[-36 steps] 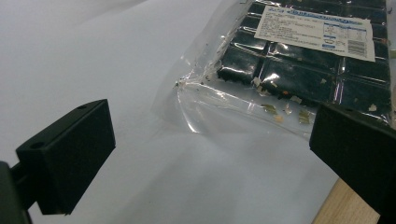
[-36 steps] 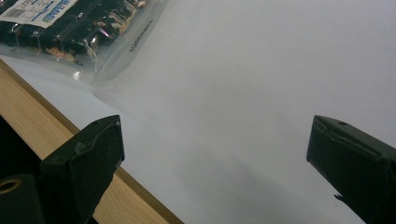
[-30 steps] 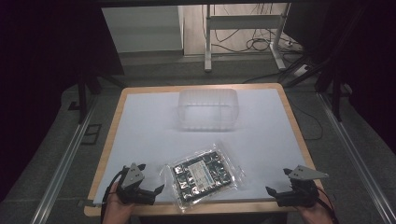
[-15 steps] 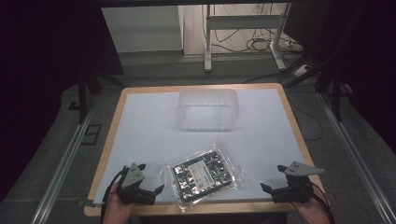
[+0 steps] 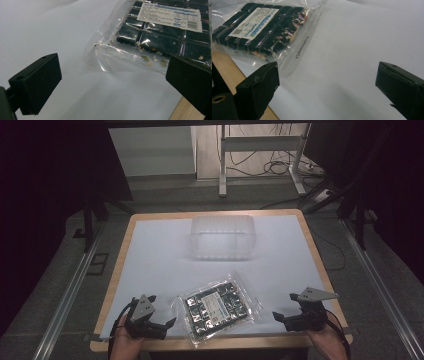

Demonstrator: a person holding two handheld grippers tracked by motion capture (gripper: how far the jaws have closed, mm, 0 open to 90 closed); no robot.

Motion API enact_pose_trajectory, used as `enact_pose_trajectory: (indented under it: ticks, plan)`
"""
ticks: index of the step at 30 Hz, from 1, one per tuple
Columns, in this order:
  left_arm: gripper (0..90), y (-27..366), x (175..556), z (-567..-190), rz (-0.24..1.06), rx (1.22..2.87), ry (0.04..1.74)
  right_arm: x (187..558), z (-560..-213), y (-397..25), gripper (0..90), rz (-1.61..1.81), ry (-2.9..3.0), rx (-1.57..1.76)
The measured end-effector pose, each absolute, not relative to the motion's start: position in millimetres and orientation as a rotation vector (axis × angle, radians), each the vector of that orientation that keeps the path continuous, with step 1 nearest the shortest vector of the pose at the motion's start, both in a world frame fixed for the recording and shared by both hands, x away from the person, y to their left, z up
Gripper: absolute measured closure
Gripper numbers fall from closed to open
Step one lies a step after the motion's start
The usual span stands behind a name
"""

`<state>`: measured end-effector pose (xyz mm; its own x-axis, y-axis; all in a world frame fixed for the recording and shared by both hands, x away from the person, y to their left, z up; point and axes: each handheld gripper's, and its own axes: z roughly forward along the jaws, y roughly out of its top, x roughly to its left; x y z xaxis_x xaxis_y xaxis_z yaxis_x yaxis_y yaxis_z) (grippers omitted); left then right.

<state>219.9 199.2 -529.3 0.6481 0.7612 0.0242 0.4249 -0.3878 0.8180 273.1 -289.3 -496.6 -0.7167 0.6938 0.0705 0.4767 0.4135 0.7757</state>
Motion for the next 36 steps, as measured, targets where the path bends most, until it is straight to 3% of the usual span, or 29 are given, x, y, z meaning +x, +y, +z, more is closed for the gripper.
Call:
enact_pose_trajectory:
  ticks: [12, 21, 36]
  plan:
    - [0.0, 199.4, 220.0, -529.2, 0.515, 2.038, 0.922, 285.8, -500.5, -267.4, 4.0, 1.159, 2.440, 1.013]
    - [0.0, 199.1, 220.0, -529.5, 0.516, 2.034, 0.926, 299.2, -499.6, -257.1, 18.2, 1.149, 2.495, 1.018]
    - [0.0, 199.2, 220.1, -529.6, 0.518, 2.036, 0.927, 319.8, -509.5, -226.8, 30.5, 1.099, 2.628, 0.966]
